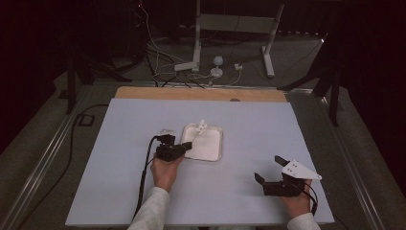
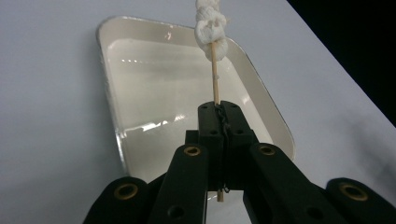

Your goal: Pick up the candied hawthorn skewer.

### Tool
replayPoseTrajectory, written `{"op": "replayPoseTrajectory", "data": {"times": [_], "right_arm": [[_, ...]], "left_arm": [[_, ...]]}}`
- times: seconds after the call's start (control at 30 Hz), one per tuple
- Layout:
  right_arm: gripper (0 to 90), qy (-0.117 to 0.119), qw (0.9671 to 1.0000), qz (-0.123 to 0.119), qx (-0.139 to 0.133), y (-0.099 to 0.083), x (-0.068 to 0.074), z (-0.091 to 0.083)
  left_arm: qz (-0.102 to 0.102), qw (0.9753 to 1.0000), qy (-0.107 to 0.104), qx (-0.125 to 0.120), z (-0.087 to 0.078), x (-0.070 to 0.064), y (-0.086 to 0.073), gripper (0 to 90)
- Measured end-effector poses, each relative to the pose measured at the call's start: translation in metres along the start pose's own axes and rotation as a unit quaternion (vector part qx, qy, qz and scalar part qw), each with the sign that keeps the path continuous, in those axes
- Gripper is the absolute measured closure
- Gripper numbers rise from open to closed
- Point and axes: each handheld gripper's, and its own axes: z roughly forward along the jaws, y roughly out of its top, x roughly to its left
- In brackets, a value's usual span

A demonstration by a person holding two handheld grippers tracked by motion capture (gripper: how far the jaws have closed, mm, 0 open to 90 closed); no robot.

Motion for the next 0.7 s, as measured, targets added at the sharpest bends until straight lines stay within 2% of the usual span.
{"op": "replayPoseTrajectory", "data": {"times": [0.37,0.5,0.57,0.7], "right_arm": [[1.1,0.009,0.9998,0.015,-0.009,0.004,0.001,0.003],[1.0,0.016,0.9988,0.039,-0.026,0.011,0.000,0.000],[1.0,0.017,0.9985,0.042,-0.030,0.017,-0.001,0.001],[1.0,0.024,0.9982,0.043,-0.035,0.029,-0.001,0.004]], "left_arm": [[0.015,0.9993,-0.024,-0.023,-0.031,0.004,-0.001,90.0],[0.017,0.9986,-0.035,-0.036,-0.043,0.007,-0.004,89.9],[0.018,0.9977,-0.047,-0.047,-0.051,0.008,-0.007,90.0],[0.029,0.9970,-0.052,-0.051,-0.060,0.007,-0.009,89.9]]}}
